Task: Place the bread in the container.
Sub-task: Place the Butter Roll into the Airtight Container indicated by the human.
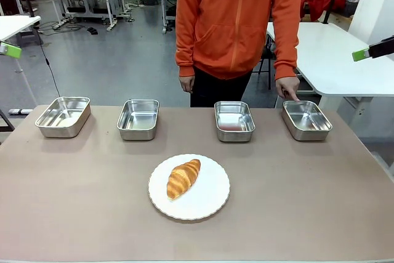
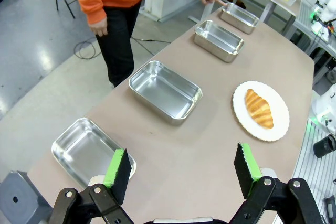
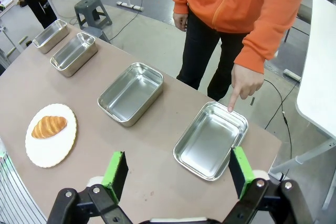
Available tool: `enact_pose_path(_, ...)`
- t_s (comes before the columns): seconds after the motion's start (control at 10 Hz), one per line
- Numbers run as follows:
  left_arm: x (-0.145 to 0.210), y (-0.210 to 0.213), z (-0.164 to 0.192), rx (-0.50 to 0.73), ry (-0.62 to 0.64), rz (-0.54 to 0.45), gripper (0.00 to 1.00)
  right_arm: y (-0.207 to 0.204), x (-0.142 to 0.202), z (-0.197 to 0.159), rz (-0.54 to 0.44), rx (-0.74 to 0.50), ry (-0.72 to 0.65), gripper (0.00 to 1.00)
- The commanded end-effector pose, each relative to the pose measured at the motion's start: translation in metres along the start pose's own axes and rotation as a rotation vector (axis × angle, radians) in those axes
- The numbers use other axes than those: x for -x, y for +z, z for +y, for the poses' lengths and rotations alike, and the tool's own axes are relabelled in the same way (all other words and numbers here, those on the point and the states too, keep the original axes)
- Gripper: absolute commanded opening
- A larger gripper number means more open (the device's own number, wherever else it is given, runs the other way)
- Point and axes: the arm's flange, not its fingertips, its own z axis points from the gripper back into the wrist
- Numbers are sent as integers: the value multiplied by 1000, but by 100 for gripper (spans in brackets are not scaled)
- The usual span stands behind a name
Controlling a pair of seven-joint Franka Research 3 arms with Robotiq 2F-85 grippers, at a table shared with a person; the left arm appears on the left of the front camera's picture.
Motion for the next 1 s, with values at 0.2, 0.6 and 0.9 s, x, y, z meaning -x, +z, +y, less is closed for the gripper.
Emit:
enact_pose_path(0.2, -2, 0, -1, 8, -7, -11, 100, -1, 2, -3, -17, -13, 20, 100)
enact_pose_path(0.6, -2, 0, -1, 8, -7, -11, 100, -15, -56, 68, 85, 132, -55, 100)
enact_pose_path(0.9, -2, 0, -1, 8, -7, -11, 100, -31, -113, 168, 156, 201, -112, 100)
